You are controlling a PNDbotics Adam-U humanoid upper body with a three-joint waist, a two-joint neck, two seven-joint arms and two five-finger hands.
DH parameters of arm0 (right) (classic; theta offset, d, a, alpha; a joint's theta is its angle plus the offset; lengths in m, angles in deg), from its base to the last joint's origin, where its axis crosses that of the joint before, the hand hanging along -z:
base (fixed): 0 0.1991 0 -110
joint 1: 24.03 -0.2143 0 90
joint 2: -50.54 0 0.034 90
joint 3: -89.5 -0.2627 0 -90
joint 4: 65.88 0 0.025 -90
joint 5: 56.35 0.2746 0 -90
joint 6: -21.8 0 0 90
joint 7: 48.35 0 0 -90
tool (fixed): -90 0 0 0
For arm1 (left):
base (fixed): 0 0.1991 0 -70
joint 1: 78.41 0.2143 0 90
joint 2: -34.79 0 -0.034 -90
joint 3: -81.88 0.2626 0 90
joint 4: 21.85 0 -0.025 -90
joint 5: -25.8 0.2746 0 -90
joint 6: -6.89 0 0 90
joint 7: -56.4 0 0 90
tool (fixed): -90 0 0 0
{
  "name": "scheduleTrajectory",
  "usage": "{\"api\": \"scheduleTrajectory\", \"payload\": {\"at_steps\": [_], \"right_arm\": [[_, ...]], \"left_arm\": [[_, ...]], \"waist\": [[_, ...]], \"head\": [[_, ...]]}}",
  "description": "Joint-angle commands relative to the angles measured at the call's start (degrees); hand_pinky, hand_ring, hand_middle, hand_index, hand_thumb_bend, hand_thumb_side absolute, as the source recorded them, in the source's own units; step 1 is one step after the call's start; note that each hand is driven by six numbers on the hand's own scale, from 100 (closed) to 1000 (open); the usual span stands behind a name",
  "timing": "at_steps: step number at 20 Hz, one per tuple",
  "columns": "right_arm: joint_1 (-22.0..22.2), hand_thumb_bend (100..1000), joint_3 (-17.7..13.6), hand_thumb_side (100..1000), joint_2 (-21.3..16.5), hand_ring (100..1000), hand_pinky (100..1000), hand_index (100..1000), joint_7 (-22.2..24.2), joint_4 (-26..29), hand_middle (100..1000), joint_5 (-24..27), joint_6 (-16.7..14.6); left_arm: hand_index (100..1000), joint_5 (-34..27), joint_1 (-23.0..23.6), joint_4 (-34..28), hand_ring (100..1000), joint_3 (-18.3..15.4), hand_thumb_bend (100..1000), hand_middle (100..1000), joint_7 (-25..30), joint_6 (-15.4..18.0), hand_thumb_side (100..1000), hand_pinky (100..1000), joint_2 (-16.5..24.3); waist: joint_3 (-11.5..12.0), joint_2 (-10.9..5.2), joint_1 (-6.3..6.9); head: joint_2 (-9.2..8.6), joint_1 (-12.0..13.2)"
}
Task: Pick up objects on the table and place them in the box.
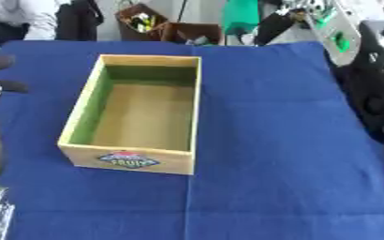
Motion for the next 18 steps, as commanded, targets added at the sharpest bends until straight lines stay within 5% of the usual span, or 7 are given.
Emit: {"api": "scheduleTrajectory", "payload": {"at_steps": [1, 18], "right_arm": [[-2.04, 100, 1.58, 392, 0.69, 748, 751, 382, 0.40, 4.41, 428, 1.68, 0.99], [-0.73, 100, 6.95, 381, 9.36, 741, 756, 384, 2.96, 5.98, 419, 2.87, 2.11]], "left_arm": [[768, -0.21, -0.36, -0.98, 714, 0.22, 100, 880, -0.02, -0.13, 968, 512, 0.11], [767, -0.51, -1.45, -0.98, 712, 0.46, 100, 877, -0.07, 0.51, 964, 514, -0.20]], "waist": [[0.12, -1.75, 0.00], [2.11, -1.59, -0.52]], "head": [[0.47, -0.03], [0.11, -2.23]]}}
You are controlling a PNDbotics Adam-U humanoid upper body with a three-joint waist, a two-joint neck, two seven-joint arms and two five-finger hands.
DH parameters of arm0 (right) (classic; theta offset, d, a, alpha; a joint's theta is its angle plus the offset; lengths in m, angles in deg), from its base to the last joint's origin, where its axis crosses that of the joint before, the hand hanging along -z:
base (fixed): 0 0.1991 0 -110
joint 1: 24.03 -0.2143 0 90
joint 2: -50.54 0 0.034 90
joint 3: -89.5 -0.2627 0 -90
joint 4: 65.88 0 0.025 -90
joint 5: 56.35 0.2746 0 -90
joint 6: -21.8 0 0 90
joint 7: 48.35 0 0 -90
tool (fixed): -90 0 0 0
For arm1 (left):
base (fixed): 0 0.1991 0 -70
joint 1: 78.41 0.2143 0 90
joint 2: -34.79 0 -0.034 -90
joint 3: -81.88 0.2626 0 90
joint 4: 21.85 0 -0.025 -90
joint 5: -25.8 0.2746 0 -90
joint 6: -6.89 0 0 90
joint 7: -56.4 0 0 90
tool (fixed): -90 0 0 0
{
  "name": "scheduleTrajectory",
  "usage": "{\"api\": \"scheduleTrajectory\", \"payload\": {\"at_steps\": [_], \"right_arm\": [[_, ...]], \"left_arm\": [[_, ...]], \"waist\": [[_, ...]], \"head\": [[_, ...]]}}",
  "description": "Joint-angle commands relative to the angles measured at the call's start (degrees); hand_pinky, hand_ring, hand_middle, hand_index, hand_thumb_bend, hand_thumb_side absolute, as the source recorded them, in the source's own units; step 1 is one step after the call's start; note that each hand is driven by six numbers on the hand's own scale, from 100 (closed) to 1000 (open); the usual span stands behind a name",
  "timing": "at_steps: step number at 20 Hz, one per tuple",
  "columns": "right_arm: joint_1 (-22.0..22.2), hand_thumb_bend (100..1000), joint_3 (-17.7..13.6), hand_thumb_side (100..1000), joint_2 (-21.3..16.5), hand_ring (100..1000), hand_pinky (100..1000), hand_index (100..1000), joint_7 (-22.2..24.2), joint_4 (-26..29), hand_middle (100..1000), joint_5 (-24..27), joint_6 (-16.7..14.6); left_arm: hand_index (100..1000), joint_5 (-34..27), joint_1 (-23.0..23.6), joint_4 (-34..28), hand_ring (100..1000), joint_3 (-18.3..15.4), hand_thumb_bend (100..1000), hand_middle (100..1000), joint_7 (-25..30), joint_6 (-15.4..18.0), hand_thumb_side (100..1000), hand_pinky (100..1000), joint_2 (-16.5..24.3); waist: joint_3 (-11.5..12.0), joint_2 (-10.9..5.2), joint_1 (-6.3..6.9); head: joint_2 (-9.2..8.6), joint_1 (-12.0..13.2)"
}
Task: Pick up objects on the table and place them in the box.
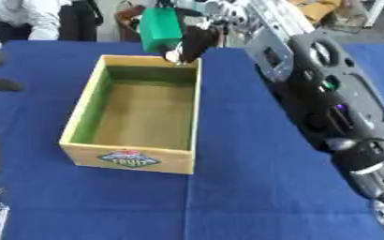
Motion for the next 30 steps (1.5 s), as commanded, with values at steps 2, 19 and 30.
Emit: {"api": "scheduleTrajectory", "payload": {"at_steps": [2, 19, 30], "right_arm": [[0.22, 100, 0.76, 378, 2.95, 740, 756, 383, -0.13, -1.35, 418, 0.32, 0.56], [1.59, 100, 0.59, 362, 10.48, 743, 753, 400, -3.72, -13.56, 434, -7.36, 0.60], [1.20, 100, -0.25, 506, 11.59, 867, 825, 831, -3.30, -15.31, 791, -11.46, 0.37]], "left_arm": [[766, -0.27, -1.05, -0.98, 712, 0.01, 100, 877, -0.34, 0.63, 963, 514, 0.22], [765, -0.25, -1.29, -0.98, 712, 0.17, 100, 879, -0.68, 0.60, 966, 512, -0.03], [764, -0.22, -1.24, -0.98, 712, 0.26, 100, 880, -0.65, 0.38, 966, 512, -0.13]], "waist": [[0.82, -0.99, -0.08], [1.66, -0.18, -0.44], [1.66, -0.21, -0.67]], "head": [[-0.44, -0.90], [-1.08, -1.48], [-1.13, -1.37]]}}
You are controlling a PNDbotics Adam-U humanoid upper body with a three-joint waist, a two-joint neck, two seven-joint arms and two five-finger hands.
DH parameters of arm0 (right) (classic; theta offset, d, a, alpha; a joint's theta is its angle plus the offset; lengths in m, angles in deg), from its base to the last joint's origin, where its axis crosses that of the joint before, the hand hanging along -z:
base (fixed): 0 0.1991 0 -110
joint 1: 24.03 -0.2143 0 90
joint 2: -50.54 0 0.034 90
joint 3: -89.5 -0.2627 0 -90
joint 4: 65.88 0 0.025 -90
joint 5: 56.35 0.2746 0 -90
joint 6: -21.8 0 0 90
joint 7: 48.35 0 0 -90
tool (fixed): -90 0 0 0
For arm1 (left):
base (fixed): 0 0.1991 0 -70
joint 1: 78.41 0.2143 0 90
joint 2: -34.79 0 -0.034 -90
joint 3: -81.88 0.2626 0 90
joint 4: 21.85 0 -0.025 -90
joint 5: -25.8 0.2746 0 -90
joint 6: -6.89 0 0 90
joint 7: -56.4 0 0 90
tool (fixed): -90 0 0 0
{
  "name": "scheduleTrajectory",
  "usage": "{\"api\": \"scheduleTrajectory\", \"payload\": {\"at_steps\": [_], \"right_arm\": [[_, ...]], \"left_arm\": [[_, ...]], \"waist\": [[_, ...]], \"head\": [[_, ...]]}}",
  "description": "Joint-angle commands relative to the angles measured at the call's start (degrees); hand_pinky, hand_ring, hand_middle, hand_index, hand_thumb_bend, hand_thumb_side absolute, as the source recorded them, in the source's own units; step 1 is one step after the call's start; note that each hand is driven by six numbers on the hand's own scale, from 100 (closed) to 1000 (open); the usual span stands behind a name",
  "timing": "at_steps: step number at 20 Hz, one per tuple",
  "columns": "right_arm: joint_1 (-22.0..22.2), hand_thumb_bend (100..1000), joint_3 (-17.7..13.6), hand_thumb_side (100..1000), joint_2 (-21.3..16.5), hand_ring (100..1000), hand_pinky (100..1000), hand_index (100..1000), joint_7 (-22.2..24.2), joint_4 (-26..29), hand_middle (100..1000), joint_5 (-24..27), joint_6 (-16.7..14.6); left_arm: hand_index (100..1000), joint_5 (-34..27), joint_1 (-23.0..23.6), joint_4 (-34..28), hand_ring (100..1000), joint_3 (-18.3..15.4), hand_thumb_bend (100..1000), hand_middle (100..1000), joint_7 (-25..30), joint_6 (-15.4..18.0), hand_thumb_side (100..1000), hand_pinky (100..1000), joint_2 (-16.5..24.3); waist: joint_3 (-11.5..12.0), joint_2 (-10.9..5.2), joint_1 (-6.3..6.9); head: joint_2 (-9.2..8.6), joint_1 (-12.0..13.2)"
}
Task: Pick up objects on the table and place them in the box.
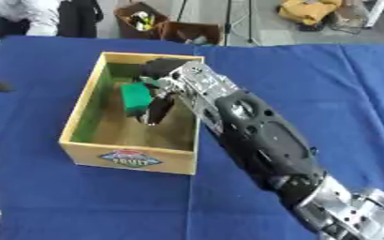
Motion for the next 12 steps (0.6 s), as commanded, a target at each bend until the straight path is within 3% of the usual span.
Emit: {"api": "scheduleTrajectory", "payload": {"at_steps": [1, 3, 4, 5, 6, 7, 12], "right_arm": [[-1.61, 100, -0.55, 542, -0.13, 878, 831, 855, 0.37, 0.92, 814, -1.40, -0.18], [-1.63, 100, -0.73, 631, -0.13, 901, 845, 903, 0.72, 0.87, 860, -2.27, 0.05], [-1.62, 161, -0.83, 699, -0.10, 917, 857, 921, 0.91, 0.83, 879, -2.56, 0.07], [-1.63, 161, -0.91, 699, -0.07, 917, 857, 921, 1.14, 0.80, 879, -2.77, 0.00], [-1.66, 450, -0.97, 776, -0.08, 943, 873, 948, 1.35, 0.84, 901, -2.98, -0.07], [-1.76, 489, -1.05, 783, -0.18, 945, 875, 954, 1.52, 1.03, 902, -3.28, -0.09], [-2.16, 519, -1.61, 769, -0.82, 946, 877, 960, 1.50, 2.83, 911, -4.18, 0.57]], "left_arm": [[764, -0.17, -0.63, -0.98, 712, 0.21, 100, 880, -0.05, -0.13, 966, 511, 0.32], [764, -0.15, -0.57, -0.98, 712, 0.19, 100, 881, -0.07, -0.18, 966, 511, 0.29], [764, -0.15, -0.53, -0.98, 712, 0.19, 100, 881, -0.08, -0.20, 967, 511, 0.28], [764, -0.14, -0.51, -0.98, 712, 0.20, 100, 881, -0.08, -0.23, 967, 511, 0.27], [763, -0.15, -0.49, -0.98, 712, 0.21, 100, 881, -0.08, -0.26, 966, 511, 0.26], [763, -0.15, -0.46, -0.98, 712, 0.21, 100, 881, -0.09, -0.28, 966, 511, 0.26], [763, -0.12, -0.35, -0.98, 712, 0.19, 100, 880, -0.12, -0.34, 966, 511, 0.25]], "waist": [[0.06, -1.12, 0.21], [0.09, -1.13, 0.20], [0.10, -1.13, 0.20], [0.10, -1.14, 0.20], [0.08, -1.15, 0.20], [0.04, -1.19, 0.21], [-0.15, -1.40, 0.23]], "head": [[-0.58, -0.06], [-0.56, -0.13], [-0.56, -0.14], [-0.57, -0.14], [-0.54, -0.13], [-0.49, -0.12], [-0.33, -0.01]]}}
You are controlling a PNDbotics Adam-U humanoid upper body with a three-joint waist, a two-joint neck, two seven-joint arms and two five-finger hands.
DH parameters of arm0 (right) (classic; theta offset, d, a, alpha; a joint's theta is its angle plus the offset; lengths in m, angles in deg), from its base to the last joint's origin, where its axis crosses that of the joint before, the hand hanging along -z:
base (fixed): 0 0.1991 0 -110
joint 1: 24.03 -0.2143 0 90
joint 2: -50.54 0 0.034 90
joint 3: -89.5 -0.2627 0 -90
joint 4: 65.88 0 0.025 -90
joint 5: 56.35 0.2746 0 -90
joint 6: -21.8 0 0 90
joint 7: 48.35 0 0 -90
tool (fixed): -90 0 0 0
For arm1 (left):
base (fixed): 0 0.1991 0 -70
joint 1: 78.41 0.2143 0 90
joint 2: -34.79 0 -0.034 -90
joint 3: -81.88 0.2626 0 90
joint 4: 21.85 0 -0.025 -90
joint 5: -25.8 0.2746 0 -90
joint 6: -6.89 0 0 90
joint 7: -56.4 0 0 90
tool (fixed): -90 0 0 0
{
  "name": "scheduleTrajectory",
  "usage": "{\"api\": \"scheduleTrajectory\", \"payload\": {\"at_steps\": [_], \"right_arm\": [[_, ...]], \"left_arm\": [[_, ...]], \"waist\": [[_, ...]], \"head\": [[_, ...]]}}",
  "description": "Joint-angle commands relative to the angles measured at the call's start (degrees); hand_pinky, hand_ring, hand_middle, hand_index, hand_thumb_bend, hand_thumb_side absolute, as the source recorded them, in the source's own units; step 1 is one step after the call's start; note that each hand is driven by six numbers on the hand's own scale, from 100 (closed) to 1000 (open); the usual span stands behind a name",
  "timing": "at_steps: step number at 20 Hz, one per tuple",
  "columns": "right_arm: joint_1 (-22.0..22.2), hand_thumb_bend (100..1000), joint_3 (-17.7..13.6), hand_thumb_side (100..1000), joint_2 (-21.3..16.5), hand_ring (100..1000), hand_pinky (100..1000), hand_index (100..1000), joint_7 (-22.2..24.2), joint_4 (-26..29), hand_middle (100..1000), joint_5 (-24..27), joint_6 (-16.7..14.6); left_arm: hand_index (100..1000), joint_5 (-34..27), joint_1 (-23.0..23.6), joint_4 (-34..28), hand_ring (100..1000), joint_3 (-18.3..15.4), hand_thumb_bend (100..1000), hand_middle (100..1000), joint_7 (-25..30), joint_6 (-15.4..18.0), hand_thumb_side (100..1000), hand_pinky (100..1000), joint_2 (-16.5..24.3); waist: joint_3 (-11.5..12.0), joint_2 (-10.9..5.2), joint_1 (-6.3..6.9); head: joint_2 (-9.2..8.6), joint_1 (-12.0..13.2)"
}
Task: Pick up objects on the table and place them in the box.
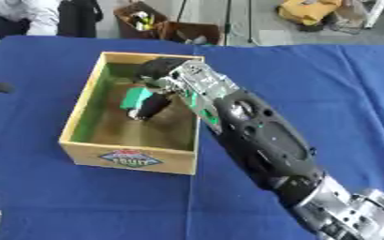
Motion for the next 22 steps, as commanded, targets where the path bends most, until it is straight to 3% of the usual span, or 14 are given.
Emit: {"api": "scheduleTrajectory", "payload": {"at_steps": [1, 9, 13, 16, 18, 20, 22], "right_arm": [[-1.84, 513, -0.70, 773, -0.99, 945, 878, 957, -0.05, 2.36, 907, -0.74, 0.50], [-2.07, 470, -1.45, 815, -3.51, 942, 886, 952, -1.20, 9.22, 892, 3.79, 1.84], [-1.80, 360, -1.73, 869, -6.02, 939, 888, 946, -2.53, 14.13, 879, 6.82, 3.02], [-1.05, 211, -2.19, 916, -7.94, 930, 889, 934, -4.33, 18.07, 852, 9.24, 4.19], [-0.53, 194, -3.01, 915, -8.97, 927, 889, 934, -5.70, 20.71, 847, 10.86, 5.44], [0.00, 100, -3.75, 926, -10.09, 919, 889, 931, -7.24, 23.32, 831, 12.47, 6.78], [0.61, 100, -4.54, 928, -11.18, 918, 889, 929, -8.87, 25.99, 829, 14.11, 7.75]], "left_arm": [[763, -0.12, -0.36, -0.98, 712, 0.18, 100, 880, -0.12, -0.10, 966, 511, 0.27], [763, 0.00, -0.11, -0.98, 712, 0.02, 100, 880, -0.35, -0.16, 965, 511, 0.32], [763, 0.11, 0.06, -0.98, 712, -0.05, 100, 880, -0.48, -0.20, 964, 511, 0.34], [763, 0.19, 0.15, -0.98, 713, -0.15, 100, 879, -0.62, -0.23, 964, 511, 0.38], [763, 0.23, 0.17, -0.98, 713, -0.18, 100, 879, -0.67, -0.24, 964, 511, 0.38], [763, 0.27, 0.20, -0.98, 713, -0.22, 100, 879, -0.72, -0.24, 963, 512, 0.39], [763, 0.32, 0.23, -0.98, 713, -0.25, 100, 879, -0.77, -0.25, 963, 511, 0.39]], "waist": [[-0.05, -1.45, 0.33], [-0.59, -1.78, 0.49], [-1.04, -1.93, 0.70], [-1.38, -2.03, 0.91], [-1.63, -2.09, 1.05], [-1.87, -2.18, 1.23], [-2.14, -2.26, 1.45]], "head": [[-0.31, 0.03], [-0.01, 0.57], [0.31, 1.03], [0.40, 1.44], [0.51, 1.71], [0.56, 2.02], [0.69, 2.25]]}}
